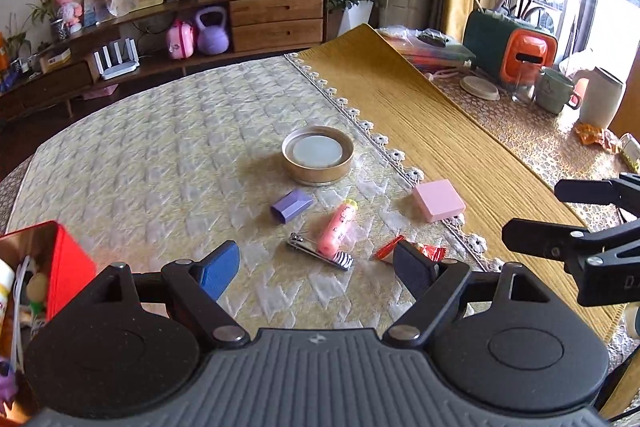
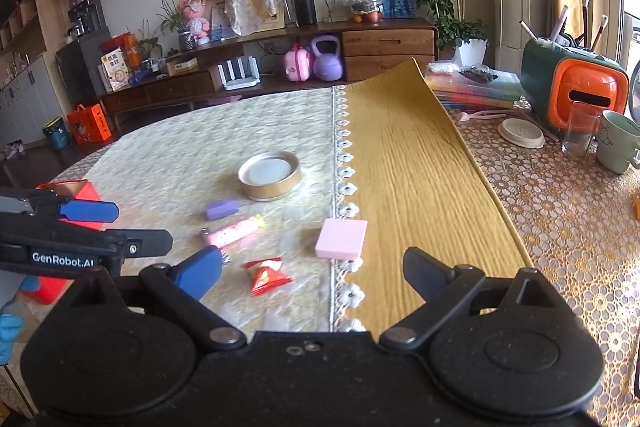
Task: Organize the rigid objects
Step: 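Grasp the pink tube with the left gripper while the right grasps the pink block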
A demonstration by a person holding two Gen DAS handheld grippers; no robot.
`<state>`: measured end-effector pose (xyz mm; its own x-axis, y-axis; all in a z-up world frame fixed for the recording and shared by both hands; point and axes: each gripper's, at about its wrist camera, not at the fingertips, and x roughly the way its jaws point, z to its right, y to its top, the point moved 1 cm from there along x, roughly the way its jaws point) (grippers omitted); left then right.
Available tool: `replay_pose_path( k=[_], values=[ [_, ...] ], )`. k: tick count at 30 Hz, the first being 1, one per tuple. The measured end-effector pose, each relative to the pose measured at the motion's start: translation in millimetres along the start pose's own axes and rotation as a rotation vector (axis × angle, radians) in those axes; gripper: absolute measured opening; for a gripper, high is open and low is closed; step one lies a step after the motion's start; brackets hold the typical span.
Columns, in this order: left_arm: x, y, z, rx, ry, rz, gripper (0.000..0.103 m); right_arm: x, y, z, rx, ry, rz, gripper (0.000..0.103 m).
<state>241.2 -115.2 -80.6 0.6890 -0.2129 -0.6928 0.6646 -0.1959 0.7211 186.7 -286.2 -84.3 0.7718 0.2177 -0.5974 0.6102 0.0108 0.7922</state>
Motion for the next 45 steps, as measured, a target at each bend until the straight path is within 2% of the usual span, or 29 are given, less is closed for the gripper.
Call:
replay_pose_path(
  k=[3, 15, 22, 24, 26, 30, 32, 35, 40, 42, 44, 45],
  values=[
    [16.4, 3.7, 1.6, 0.017, 0.002, -0.018, 0.084, 19.2, 0.3, 6.6, 0.003, -0.013, -0.038, 0.089],
    [65.1, 9.1, 2.5, 0.048, -0.005, -0.049, 0.084, 69.9, 2.9, 11.9, -0.017, -0.04, -0.078, 0.084],
    [77.4, 9.0, 4.4, 0.07, -0.015, -0.044, 0.083, 86.7, 4.2, 13.8, -0.019, -0.049, -0.099, 0.077],
    [79.3, 8.7, 6.3, 0.086, -0.02, -0.04, 0.077, 91.0, 4.2, 14.1, -0.023, -0.049, -0.104, 0.075],
    [81.9, 8.6, 8.9, 0.102, -0.025, -0.045, 0.067, 95.0, 4.7, 13.4, -0.029, -0.045, -0.111, 0.072],
    [85.5, 8.5, 12.6, 0.125, -0.04, -0.043, 0.06, 100.7, 4.8, 9.3, -0.052, -0.038, -0.118, 0.067],
    [87.9, 9.0, 13.6, 0.128, -0.05, -0.049, 0.048, 103.9, 5.1, 8.5, -0.058, -0.037, -0.122, 0.064],
    [91.4, 9.8, 13.4, 0.119, -0.059, -0.059, 0.041, 105.8, 5.3, 7.2, -0.068, -0.043, -0.119, 0.063],
    [96.0, 8.8, 13.9, 0.104, -0.066, -0.072, 0.032, 106.6, 5.5, 6.7, -0.08, -0.059, -0.116, 0.053],
    [95.9, 7.7, 16.5, 0.113, -0.066, -0.068, 0.026, 105.7, 5.4, 6.2, -0.086, -0.068, -0.11, 0.047],
    [95.5, 7.8, 19.1, 0.119, -0.069, -0.069, 0.017, 104.6, 5.4, 6.6, -0.083, -0.067, -0.108, 0.045],
    [95.5, 8.0, 20.1, 0.119, -0.07, -0.07, 0.016, 103.9, 5.5, 6.6, -0.083, -0.067, -0.107, 0.044]
  ],
)
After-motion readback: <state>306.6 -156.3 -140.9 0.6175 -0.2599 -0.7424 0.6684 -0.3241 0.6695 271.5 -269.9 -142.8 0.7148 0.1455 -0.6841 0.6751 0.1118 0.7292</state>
